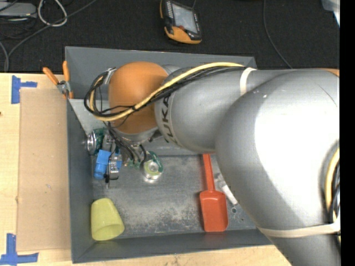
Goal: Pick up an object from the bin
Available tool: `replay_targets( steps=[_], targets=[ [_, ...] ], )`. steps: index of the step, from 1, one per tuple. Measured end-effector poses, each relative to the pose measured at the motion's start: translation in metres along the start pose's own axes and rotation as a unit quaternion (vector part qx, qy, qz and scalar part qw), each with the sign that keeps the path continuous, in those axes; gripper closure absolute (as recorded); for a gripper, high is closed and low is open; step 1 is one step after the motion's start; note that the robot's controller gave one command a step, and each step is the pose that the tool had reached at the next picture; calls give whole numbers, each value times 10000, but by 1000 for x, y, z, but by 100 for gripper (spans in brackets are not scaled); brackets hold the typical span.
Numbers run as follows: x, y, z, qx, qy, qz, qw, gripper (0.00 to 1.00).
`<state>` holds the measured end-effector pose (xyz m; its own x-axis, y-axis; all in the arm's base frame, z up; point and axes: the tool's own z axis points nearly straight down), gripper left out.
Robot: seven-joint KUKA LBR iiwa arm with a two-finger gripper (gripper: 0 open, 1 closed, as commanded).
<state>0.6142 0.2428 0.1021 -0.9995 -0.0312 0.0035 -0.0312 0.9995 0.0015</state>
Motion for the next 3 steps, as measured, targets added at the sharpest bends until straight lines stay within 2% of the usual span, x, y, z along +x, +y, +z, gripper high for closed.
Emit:
replay_targets(
  steps=[1,2,3],
  targets=[
    [-2,8,27,-39,39,2670,9637,0],
    [-4,-13,29,-38,49,265,9996,100],
    [-4,-13,29,-40,49,269,9996,100]
  ],
)
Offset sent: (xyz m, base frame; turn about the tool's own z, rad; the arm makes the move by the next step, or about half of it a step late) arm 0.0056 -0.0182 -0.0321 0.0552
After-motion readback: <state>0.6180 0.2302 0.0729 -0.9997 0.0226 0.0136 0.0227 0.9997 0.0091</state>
